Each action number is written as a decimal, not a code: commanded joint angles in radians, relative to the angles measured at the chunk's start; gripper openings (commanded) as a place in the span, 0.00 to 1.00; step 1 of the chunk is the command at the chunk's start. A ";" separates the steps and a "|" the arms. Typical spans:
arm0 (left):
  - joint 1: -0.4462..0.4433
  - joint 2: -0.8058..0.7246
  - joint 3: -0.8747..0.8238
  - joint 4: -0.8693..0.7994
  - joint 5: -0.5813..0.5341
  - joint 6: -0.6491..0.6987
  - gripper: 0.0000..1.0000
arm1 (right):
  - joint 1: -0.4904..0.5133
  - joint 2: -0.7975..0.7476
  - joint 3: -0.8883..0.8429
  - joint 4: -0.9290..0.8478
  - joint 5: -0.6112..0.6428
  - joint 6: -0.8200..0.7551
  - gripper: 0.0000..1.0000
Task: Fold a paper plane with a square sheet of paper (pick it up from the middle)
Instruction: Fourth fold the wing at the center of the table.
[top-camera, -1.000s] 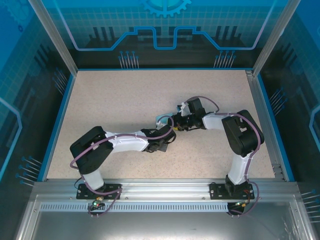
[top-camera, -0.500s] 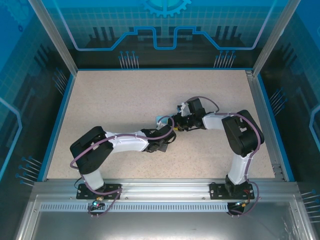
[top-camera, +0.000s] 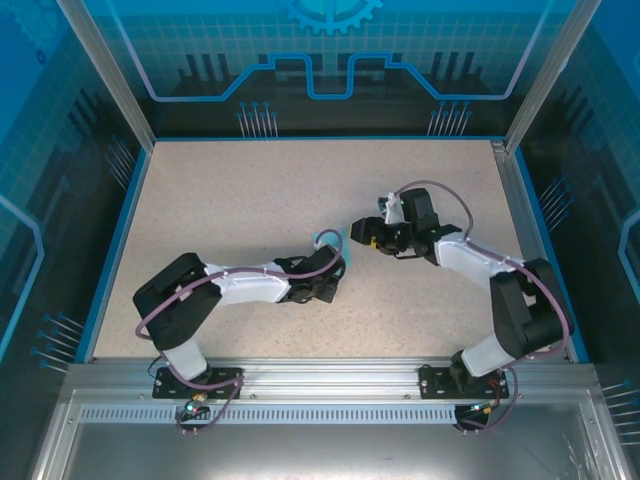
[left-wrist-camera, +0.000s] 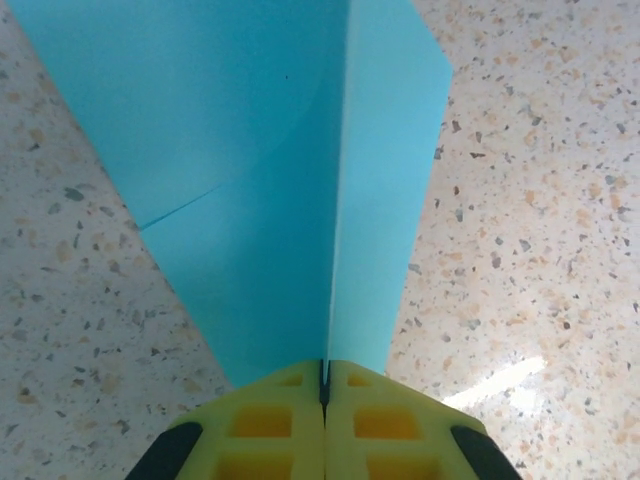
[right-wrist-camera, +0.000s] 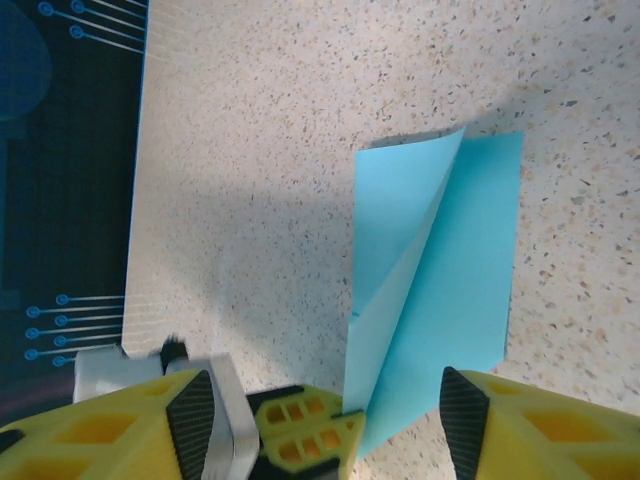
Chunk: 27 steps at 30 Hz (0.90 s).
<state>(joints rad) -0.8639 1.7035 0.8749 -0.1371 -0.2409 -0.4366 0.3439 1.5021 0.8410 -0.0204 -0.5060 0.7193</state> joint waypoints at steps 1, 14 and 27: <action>0.045 -0.063 -0.069 0.116 0.157 0.007 0.06 | -0.007 -0.054 -0.052 -0.058 0.051 -0.038 0.66; 0.233 -0.034 -0.192 0.375 0.598 -0.085 0.07 | 0.122 -0.119 -0.101 -0.019 0.161 -0.103 0.59; 0.288 -0.029 -0.261 0.422 0.640 -0.186 0.07 | 0.169 0.070 -0.076 0.108 0.069 -0.011 0.32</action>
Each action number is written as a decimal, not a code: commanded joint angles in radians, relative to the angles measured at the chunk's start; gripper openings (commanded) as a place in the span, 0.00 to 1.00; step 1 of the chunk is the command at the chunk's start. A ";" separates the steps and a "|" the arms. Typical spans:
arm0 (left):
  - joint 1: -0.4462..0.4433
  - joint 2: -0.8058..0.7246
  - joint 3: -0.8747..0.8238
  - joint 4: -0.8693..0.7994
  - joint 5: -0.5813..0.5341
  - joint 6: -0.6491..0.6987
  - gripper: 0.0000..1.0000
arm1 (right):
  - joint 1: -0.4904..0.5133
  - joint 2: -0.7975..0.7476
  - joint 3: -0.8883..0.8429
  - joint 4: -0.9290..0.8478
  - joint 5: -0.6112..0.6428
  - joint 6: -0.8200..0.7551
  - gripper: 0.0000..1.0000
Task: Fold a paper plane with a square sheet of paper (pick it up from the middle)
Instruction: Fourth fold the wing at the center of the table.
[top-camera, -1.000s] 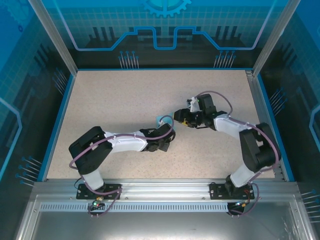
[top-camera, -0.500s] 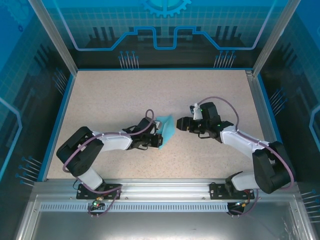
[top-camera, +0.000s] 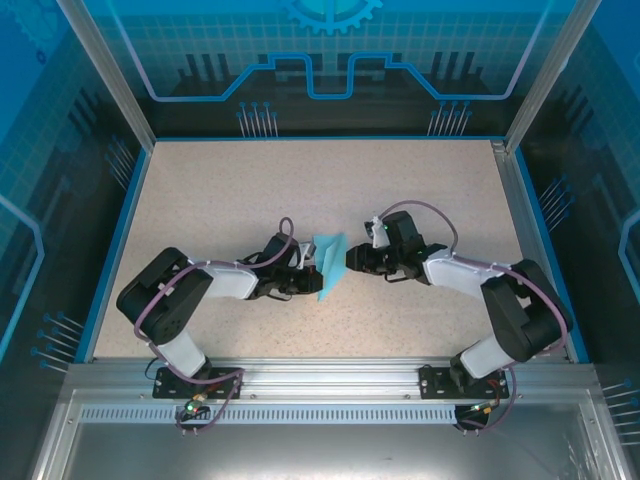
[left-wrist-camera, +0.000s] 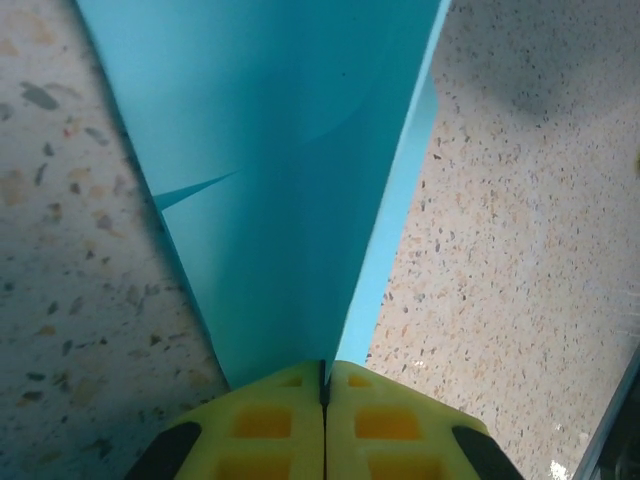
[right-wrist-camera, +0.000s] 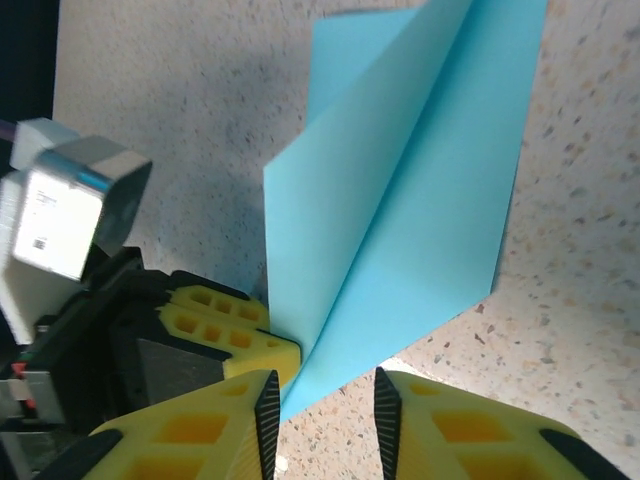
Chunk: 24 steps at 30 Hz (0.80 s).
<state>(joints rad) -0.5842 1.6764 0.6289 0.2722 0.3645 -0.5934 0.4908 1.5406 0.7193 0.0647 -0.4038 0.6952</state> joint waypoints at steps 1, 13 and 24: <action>0.009 -0.005 -0.020 0.007 0.031 -0.033 0.07 | 0.027 0.044 0.057 0.023 -0.041 0.012 0.31; 0.027 -0.037 -0.095 0.065 0.022 -0.139 0.07 | 0.075 0.184 0.148 0.077 -0.102 0.064 0.20; 0.056 -0.041 -0.148 0.170 0.033 -0.217 0.07 | 0.073 0.264 0.195 0.118 -0.118 0.125 0.15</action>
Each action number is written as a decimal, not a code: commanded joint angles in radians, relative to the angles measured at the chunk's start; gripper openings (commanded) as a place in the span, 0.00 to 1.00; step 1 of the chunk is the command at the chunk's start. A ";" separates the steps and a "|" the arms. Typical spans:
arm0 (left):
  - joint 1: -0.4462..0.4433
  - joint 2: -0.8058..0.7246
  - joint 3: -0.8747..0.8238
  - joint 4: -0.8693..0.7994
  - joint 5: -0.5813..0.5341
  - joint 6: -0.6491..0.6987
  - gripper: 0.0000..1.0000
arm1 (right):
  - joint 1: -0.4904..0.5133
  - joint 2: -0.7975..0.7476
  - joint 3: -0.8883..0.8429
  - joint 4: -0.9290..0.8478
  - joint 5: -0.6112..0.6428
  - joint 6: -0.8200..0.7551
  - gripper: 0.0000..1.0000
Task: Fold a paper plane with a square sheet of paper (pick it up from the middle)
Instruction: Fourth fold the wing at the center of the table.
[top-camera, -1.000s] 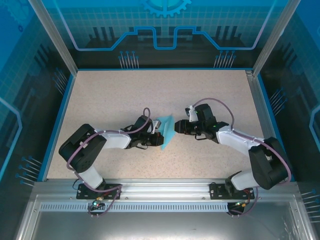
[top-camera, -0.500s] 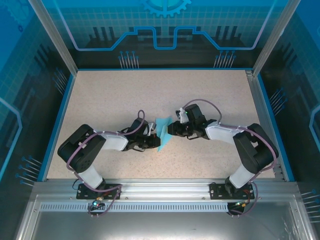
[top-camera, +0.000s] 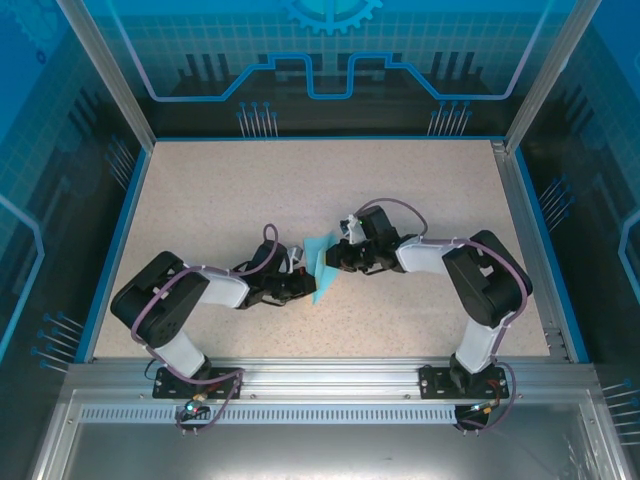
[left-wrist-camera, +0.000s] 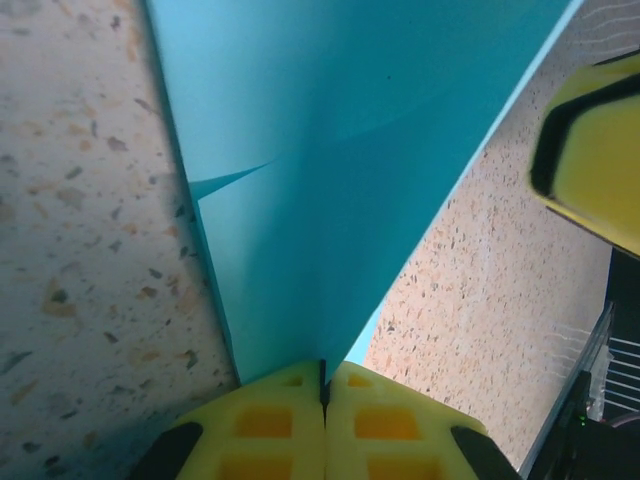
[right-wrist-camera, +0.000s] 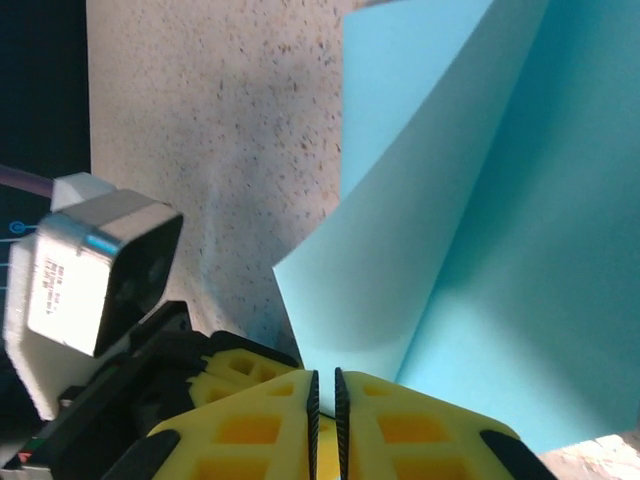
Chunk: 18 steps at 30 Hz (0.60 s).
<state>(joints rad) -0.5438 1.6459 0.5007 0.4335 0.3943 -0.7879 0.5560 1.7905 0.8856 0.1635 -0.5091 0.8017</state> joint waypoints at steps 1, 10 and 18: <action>0.016 -0.011 -0.016 0.008 0.007 -0.013 0.07 | 0.004 0.012 0.031 -0.010 0.015 0.015 0.15; 0.016 0.000 0.004 -0.005 0.016 0.012 0.07 | -0.028 0.077 0.070 -0.125 0.058 -0.019 0.09; 0.016 -0.003 0.025 -0.058 0.014 0.068 0.06 | -0.030 0.150 0.158 -0.307 0.181 -0.049 0.06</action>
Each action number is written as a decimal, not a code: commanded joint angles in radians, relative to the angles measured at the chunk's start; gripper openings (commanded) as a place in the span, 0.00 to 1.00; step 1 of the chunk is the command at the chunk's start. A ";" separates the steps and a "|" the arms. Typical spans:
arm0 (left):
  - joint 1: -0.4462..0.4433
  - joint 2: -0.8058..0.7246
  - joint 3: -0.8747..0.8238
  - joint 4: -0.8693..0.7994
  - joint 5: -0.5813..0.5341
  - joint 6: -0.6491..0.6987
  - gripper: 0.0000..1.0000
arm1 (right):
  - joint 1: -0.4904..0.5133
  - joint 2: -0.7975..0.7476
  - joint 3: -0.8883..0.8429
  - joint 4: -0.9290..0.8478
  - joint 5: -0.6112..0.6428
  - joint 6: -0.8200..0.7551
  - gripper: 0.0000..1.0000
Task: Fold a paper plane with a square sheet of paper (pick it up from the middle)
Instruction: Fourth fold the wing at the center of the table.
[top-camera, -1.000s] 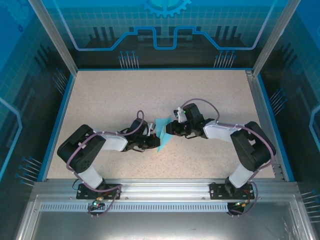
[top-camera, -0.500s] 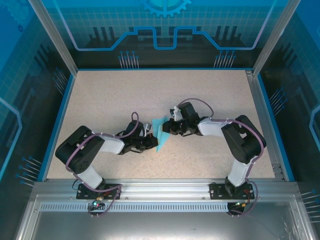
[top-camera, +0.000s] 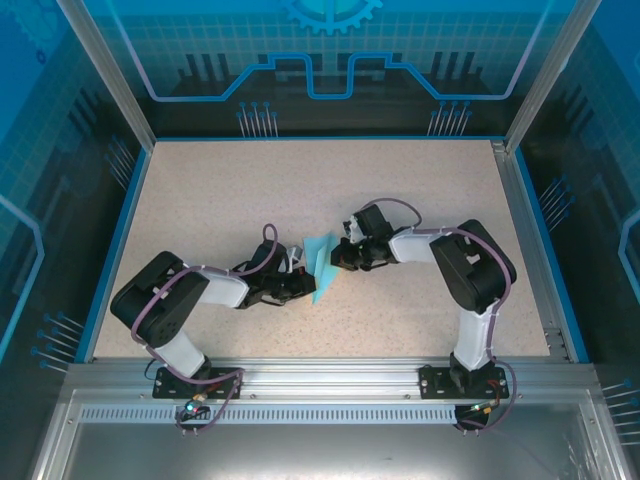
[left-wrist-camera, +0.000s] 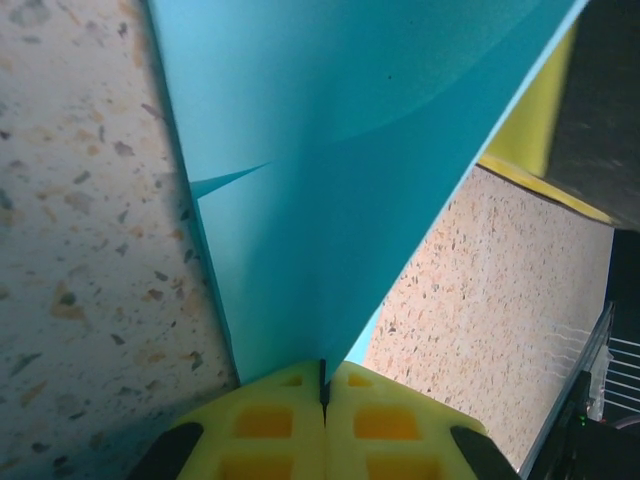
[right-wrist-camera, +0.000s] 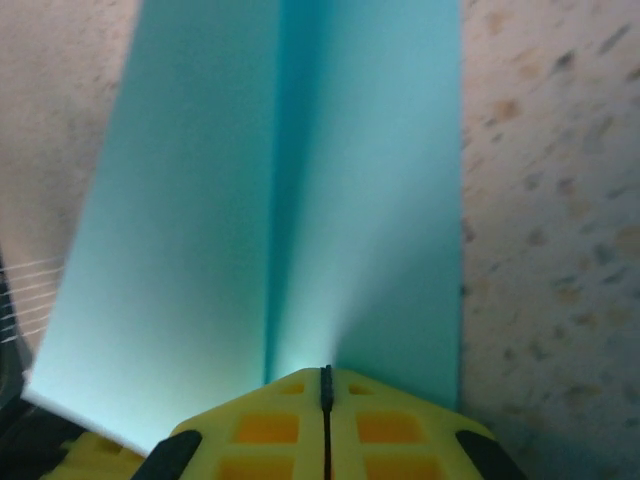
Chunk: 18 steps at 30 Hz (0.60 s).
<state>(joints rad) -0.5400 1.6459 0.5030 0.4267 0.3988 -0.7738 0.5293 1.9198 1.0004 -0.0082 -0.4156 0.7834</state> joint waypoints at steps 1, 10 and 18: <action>0.012 -0.004 0.026 -0.063 0.007 0.067 0.06 | -0.003 0.021 0.039 -0.157 0.103 -0.027 0.05; 0.014 -0.015 0.074 -0.167 0.021 0.183 0.06 | 0.024 -0.067 -0.097 -0.101 0.169 0.078 0.05; 0.019 0.002 0.098 -0.210 0.092 0.252 0.07 | 0.036 -0.130 -0.140 -0.081 0.190 0.091 0.10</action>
<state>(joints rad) -0.5331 1.6455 0.5758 0.2687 0.4316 -0.5766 0.5587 1.8027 0.8886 -0.0334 -0.2764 0.8669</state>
